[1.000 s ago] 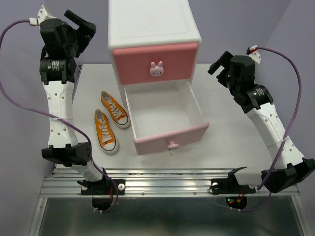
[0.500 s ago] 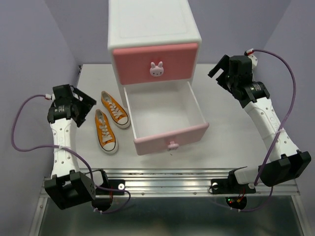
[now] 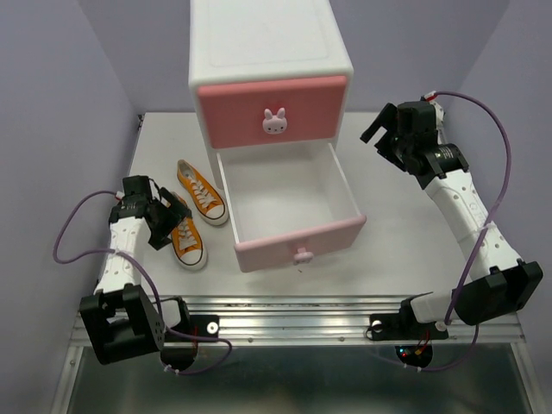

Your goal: Place and organize the shoes in the shoe cabinet

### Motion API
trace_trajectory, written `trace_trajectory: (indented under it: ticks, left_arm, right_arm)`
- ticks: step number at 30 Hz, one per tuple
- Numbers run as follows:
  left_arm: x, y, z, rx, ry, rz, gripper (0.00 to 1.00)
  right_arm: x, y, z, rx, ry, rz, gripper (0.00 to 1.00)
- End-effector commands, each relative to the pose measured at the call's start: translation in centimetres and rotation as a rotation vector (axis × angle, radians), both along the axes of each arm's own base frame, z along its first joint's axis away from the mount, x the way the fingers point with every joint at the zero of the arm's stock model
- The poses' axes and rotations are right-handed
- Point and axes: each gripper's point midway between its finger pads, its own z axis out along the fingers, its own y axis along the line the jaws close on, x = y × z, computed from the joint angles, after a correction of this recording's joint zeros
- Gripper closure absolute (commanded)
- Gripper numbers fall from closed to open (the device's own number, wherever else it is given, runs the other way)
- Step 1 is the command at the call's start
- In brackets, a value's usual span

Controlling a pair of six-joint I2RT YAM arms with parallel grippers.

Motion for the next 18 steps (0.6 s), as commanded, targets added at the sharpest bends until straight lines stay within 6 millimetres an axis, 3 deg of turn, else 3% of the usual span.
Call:
trace_trajectory:
  ticks: [1, 5, 8, 9, 10, 11, 12, 13, 16, 18]
  left_arm:
    - [1.7, -0.1, -1.1, 0.052, -0.01, -0.055, 0.01]
    - [4.1, -0.2, -1.9, 0.051, -0.013, -0.063, 0.04]
    - [4.1, 1.3, -3.9, 0.117, 0.085, -0.023, 0.14]
    - [4.3, 1.5, -4.2, 0.123, 0.108, -0.021, 0.2]
    - [3.9, 2.2, -5.3, 0.152, 0.165, -0.008, 0.35]
    - [4.1, 2.4, -5.3, 0.161, 0.175, -0.015, 0.43]
    - [4.2, 2.5, -5.3, 0.166, 0.185, -0.019, 0.77]
    - [4.3, 2.6, -5.1, 0.172, 0.19, -0.027, 0.99]
    - [4.9, 3.3, -2.7, 0.216, 0.162, -0.036, 1.0]
    - [4.8, 3.7, -0.1, 0.245, 0.127, -0.017, 1.0]
  right_arm:
    - [0.2, 0.3, 1.1, 0.018, -0.025, 0.015, 0.0]
    - [-0.5, 0.5, 1.2, 0.028, -0.011, 0.03, 0.0]
    - [-1.3, 0.4, 1.5, 0.03, 0.01, 0.033, 0.0]
    - [-1.5, 0.2, 1.8, 0.025, 0.006, 0.031, 0.0]
    - [-1.8, -0.2, 1.8, 0.006, 0.007, 0.024, 0.0]
    - [-1.9, -0.4, 1.9, 0.0, 0.006, 0.019, 0.0]
    - [-2.2, -0.5, 2.3, 0.001, -0.003, 0.016, 0.0]
    - [-2.3, -0.5, 2.4, 0.001, -0.005, 0.016, 0.0]
    - [-2.6, -0.4, 2.6, 0.008, -0.005, 0.021, 0.0]
    - [-2.8, -0.5, 2.5, 0.008, 0.0, 0.02, 0.0]
